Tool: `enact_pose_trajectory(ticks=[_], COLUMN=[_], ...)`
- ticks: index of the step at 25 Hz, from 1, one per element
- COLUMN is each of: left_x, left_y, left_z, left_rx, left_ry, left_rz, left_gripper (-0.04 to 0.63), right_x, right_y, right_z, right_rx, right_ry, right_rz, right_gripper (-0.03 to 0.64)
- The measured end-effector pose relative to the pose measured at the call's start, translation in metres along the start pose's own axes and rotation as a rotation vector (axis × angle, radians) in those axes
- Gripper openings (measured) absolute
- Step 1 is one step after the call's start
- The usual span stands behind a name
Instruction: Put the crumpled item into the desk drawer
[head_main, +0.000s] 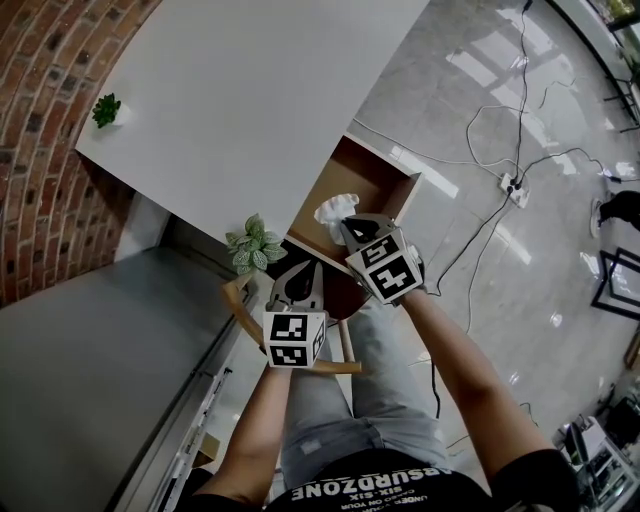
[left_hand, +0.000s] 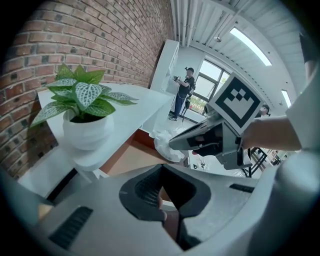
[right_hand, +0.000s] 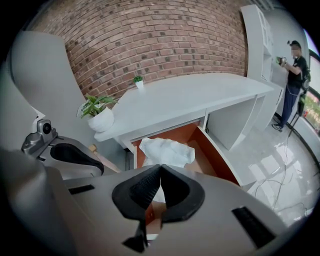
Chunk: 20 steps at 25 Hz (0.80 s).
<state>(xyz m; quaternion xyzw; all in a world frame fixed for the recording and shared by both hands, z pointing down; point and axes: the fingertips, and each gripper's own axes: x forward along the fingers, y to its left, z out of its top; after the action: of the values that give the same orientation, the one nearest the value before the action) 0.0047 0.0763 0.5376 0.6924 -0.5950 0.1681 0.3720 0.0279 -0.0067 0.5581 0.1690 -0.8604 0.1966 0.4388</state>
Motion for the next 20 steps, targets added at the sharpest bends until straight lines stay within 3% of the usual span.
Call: enact_pose_trajectory(ticks=[20], left_x=[-0.006], left_y=[0.008], left_z=[-0.006], left_rx=[-0.092], left_ry=[-0.062], left_rz=[0.093], left_gripper=[0.005], right_x=[0.027], right_y=[0.013], right_z=[-0.006], right_rx=[-0.214], right_ry=[0.103], right_rz=[0.084], right_gripper=[0.0])
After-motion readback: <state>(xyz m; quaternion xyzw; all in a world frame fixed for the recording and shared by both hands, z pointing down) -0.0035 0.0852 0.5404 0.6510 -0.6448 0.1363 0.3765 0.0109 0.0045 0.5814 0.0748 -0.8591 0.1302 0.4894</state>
